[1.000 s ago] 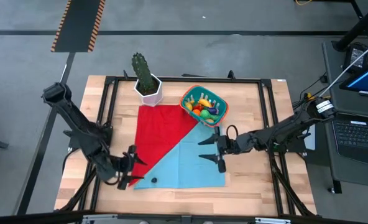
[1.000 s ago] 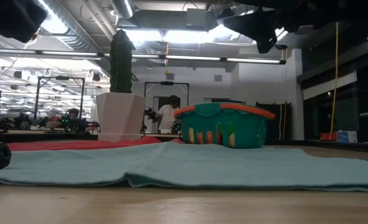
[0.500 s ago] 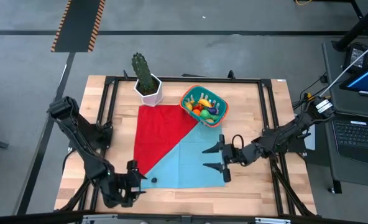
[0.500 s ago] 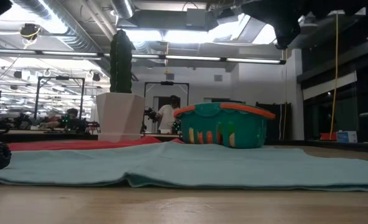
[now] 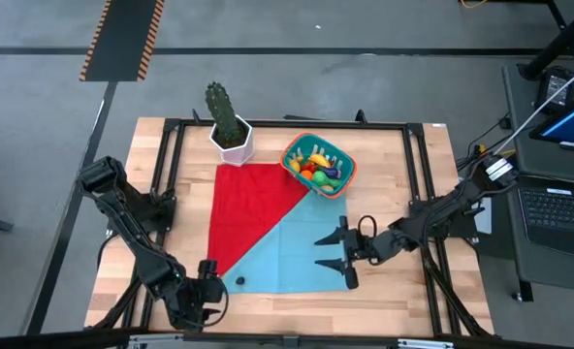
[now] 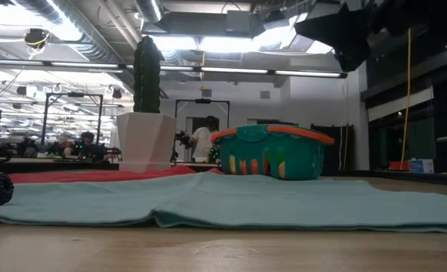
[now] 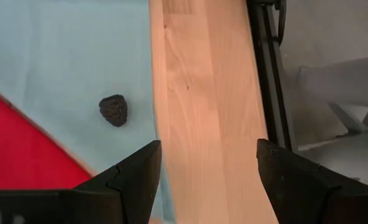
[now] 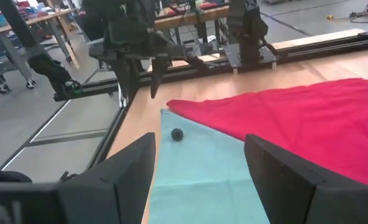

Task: Pick and placing Produce into tupperware
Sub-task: Put the blackberry into the blue basket

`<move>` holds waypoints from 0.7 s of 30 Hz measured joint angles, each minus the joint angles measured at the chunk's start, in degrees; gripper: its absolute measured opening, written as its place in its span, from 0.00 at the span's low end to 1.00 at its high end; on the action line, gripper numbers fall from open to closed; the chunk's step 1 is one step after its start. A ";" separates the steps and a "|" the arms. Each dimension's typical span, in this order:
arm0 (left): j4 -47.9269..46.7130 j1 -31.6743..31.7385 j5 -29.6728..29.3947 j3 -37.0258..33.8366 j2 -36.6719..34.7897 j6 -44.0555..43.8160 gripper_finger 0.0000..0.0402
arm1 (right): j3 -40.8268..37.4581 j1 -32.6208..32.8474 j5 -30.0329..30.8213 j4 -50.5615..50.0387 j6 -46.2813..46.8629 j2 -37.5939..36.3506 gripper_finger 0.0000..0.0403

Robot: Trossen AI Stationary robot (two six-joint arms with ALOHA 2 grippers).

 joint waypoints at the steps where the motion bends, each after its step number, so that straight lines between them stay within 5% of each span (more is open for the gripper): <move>1: -0.02 -0.04 0.00 0.00 0.00 0.00 0.62 | 0.00 0.00 0.00 0.54 -0.02 0.56 0.62; 21: -0.40 7.50 -2.10 0.00 0.00 1.20 0.62 | 0.00 0.00 -0.06 1.95 -1.55 2.13 0.62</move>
